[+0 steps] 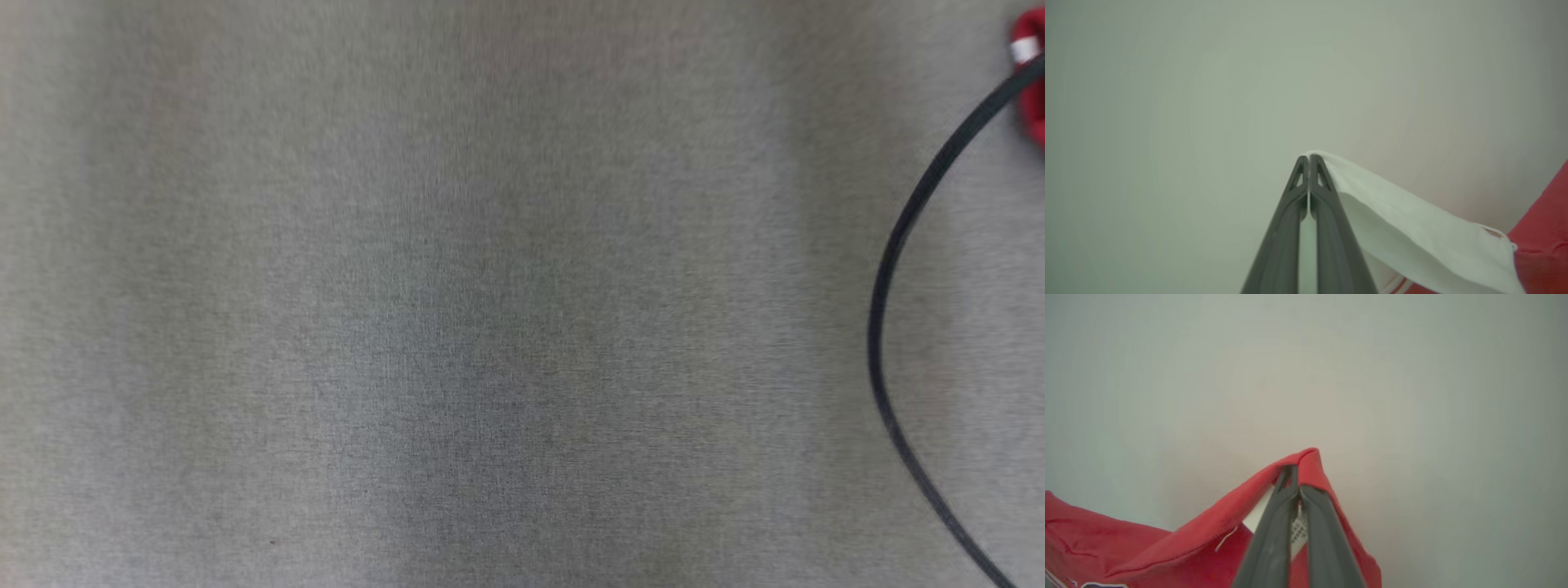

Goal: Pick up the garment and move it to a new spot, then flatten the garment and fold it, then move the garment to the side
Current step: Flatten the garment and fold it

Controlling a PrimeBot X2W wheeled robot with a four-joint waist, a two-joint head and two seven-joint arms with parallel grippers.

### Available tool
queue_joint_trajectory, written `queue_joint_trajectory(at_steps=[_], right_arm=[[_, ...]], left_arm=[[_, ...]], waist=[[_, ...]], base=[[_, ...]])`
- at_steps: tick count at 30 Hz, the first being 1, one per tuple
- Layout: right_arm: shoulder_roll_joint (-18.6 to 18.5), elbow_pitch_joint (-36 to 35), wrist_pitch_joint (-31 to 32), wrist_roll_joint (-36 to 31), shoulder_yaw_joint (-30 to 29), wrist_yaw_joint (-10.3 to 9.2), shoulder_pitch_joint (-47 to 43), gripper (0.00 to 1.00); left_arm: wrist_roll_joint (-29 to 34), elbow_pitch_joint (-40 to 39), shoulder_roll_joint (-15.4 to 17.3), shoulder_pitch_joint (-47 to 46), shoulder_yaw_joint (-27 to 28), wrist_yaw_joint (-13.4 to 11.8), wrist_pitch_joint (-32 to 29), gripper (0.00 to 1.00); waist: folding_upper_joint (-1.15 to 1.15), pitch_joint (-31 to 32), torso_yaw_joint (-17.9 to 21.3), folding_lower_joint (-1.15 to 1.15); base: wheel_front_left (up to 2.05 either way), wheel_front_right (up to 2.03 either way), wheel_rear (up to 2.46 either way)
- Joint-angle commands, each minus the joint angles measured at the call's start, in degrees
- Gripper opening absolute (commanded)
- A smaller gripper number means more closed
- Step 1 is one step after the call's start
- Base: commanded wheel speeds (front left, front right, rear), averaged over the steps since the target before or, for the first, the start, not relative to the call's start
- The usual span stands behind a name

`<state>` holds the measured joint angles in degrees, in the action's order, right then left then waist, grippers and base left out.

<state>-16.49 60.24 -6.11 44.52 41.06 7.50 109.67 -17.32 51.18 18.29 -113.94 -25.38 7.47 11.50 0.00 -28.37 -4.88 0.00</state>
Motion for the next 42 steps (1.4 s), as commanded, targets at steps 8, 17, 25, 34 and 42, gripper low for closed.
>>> queue_joint_trajectory(at_steps=[8, 17, 25, 34, 42], right_arm=[[-3.85, -11.56, -1.57, 7.81, 7.33, -0.02, -9.2, 0.0], [-9.77, -24.45, -4.51, 17.17, 13.08, -0.02, -27.69, 0.0], [-14.01, -32.69, -6.49, 21.21, 17.14, -0.02, -44.77, 0.0], [-16.39, -36.9, -8.63, 20.95, 17.03, -0.02, -61.61, 0.0], [-17.53, -40.25, -9.06, 17.94, 12.28, -0.02, -74.85, 0.0]], left_arm=[[-3.73, -8.18, 1.88, 11.67, 0.03, -0.17, 3.41, 0.0], [-9.18, -26.71, 5.49, 37.89, 4.34, -3.87, 3.54, 0.0], [-14.82, -42.27, 5.99, 63.87, 7.15, -10.34, 2.6, 0.0], [-17.36, -50.6, 3.53, 86.41, 8.07, -15.71, 3.37, 0.0], [-18.27, -53.32, -0.76, 100.82, 9.46, -16.62, 3.74, 0.0]], waist=[[0.0, -5.71, 0.29, 0.0], [0.0, 1.54, 2.13, 0.0], [0.0, 9.8, 2.48, 0.0], [0.0, 17.16, 1.5, 0.0], [0.0, 21.94, 0.87, 0.0]], base=[[0.0, 0.0, 0.0], [0.0, 0.0, 0.0], [0.0, 0.0, 0.0], [0.0, 0.0, 0.0], [0.0, 0.0, 0.0]])
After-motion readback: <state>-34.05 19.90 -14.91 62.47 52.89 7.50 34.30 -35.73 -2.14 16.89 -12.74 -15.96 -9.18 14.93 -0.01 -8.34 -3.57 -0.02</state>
